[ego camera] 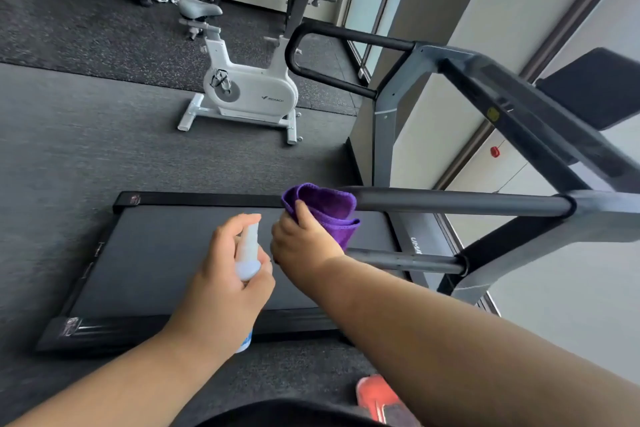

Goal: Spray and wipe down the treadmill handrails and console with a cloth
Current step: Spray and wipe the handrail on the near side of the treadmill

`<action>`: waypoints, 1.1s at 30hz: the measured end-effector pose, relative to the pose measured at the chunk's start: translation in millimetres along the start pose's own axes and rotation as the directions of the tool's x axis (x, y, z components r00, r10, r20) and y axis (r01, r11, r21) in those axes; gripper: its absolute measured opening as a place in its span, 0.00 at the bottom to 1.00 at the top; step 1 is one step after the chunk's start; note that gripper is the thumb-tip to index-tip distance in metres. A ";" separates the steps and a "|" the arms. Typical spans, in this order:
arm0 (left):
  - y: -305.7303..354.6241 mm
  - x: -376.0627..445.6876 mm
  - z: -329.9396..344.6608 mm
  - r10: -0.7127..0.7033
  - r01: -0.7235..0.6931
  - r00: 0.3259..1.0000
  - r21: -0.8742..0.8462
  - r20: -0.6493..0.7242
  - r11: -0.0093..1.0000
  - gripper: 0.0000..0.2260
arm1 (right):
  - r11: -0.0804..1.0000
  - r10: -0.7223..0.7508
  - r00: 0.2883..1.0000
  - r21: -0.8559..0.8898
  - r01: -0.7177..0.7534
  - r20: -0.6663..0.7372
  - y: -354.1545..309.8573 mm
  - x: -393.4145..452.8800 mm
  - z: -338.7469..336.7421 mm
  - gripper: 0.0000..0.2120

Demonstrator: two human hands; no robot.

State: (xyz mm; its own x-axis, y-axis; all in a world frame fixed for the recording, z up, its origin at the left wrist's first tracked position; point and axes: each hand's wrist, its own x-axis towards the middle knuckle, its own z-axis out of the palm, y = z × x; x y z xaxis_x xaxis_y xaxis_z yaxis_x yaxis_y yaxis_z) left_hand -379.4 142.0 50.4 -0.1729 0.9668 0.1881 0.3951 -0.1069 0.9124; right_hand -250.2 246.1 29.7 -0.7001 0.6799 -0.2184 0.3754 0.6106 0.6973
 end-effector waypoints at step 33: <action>82.9 -0.2 115.6 0.017 -0.018 1.000 0.090 0.013 0.996 0.31 | 0.575 0.626 0.754 0.771 -0.274 -0.199 94.6 -72.7 47.6 0.30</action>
State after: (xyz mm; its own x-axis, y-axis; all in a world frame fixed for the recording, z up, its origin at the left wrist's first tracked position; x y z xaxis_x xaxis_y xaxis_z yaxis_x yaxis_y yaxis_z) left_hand -242.3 159.7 84.0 -0.1544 0.9679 0.1985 0.4776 -0.1028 0.8725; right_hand -134.8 273.8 79.1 -0.4136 0.8143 0.4074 0.8759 0.4780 -0.0662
